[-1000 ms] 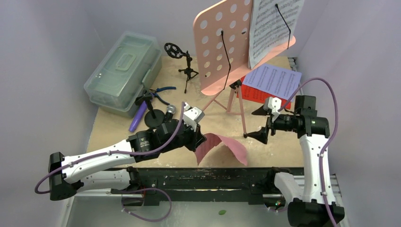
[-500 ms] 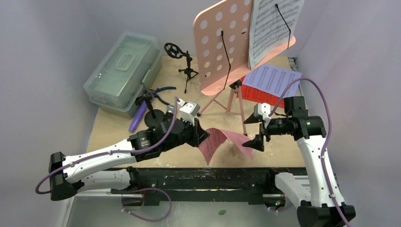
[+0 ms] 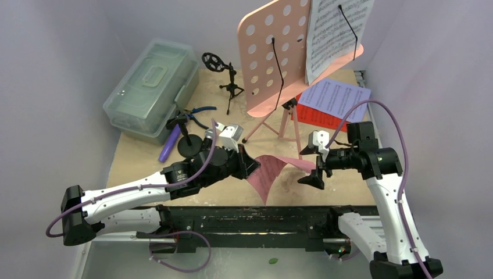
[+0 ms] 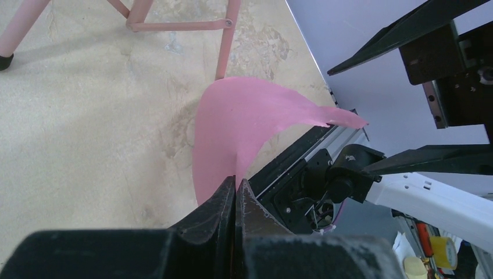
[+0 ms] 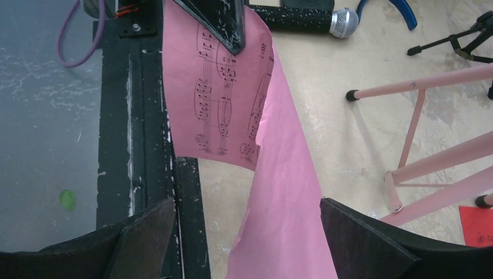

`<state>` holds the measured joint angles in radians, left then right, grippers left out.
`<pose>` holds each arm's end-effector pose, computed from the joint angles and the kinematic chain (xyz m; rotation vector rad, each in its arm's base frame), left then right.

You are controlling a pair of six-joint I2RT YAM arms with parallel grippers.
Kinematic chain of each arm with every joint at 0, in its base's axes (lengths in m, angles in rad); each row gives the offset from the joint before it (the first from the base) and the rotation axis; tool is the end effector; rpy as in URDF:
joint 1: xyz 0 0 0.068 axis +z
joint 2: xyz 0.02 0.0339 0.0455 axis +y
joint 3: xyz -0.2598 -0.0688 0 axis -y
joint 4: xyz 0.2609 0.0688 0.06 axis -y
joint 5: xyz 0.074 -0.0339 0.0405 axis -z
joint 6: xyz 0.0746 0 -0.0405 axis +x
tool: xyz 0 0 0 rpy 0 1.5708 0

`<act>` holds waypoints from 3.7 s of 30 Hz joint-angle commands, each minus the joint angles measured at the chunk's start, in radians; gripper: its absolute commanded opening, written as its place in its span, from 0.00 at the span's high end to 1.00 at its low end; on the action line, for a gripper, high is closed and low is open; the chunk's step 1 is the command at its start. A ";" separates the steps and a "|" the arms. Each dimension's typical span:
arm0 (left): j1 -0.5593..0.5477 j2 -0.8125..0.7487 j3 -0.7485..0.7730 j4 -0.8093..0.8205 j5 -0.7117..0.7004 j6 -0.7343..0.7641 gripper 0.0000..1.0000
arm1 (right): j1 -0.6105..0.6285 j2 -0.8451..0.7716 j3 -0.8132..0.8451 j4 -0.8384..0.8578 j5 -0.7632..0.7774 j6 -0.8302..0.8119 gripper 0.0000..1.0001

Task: Pack up the instrument practice props
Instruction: Place the sheet music at the center of the board.

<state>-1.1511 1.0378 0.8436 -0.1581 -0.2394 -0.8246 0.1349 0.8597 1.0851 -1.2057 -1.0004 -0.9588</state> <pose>0.1356 -0.2604 0.2952 0.1646 2.0657 -1.0663 0.1451 0.0831 0.3322 -1.3945 1.6172 0.7985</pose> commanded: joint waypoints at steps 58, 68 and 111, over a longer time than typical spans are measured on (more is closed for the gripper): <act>0.013 -0.113 -0.096 -0.231 -0.546 0.738 0.00 | -0.333 0.483 0.020 1.094 0.994 0.891 1.00; 0.022 -0.121 -0.101 -0.222 -0.537 0.745 0.01 | -0.332 0.681 0.102 1.157 1.105 0.983 0.93; 0.052 -0.121 -0.102 -0.221 -0.515 0.748 0.01 | -0.500 0.487 -0.059 1.183 0.562 0.834 0.01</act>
<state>-1.1061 0.9237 0.7399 -0.3904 -0.7586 -0.0853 -0.3233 1.4155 1.0439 0.0013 -0.1608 -0.0444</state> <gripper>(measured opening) 0.995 0.983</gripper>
